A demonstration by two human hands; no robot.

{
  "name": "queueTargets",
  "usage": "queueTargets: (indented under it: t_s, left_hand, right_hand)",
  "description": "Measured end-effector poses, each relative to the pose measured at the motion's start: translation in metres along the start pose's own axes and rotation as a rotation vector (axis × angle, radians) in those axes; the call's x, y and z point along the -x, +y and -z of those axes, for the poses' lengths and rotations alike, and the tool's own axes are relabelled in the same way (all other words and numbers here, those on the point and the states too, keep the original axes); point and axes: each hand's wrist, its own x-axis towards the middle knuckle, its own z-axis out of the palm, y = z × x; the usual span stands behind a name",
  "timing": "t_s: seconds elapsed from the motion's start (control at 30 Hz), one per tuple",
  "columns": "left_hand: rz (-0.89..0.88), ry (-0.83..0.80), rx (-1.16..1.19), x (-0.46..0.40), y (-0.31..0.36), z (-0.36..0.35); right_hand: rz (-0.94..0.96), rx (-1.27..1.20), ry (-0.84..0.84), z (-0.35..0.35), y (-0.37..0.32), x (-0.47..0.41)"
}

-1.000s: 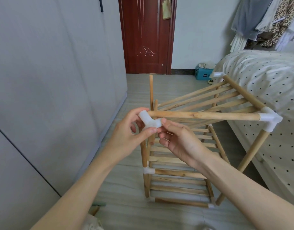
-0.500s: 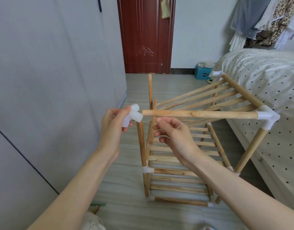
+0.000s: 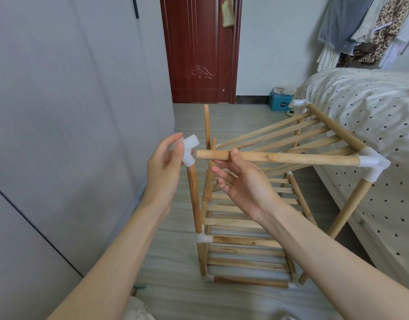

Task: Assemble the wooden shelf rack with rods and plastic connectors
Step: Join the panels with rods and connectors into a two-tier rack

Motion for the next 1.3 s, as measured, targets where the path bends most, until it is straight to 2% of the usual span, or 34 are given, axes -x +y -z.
queueTargets:
  t_s: [0.17,0.67,0.9,1.3]
  left_hand:
    - [-0.113,-0.070,-0.142,-0.002,-0.004,-0.002]
    - [-0.265,-0.121,-0.247,-0.006,-0.007,-0.002]
    - [-0.241,-0.170,-0.288,-0.003,-0.008,-0.003]
    - [-0.264,-0.128,-0.357,0.007,-0.009,-0.005]
  right_hand:
    - [0.021,0.011,0.000,0.002,-0.004,0.002]
    - [0.067,0.005,0.024,0.006,-0.014,0.008]
    - [0.075,0.024,-0.013,0.009,-0.015,0.009]
    - [0.051,0.138,0.017,0.014,-0.007,0.007]
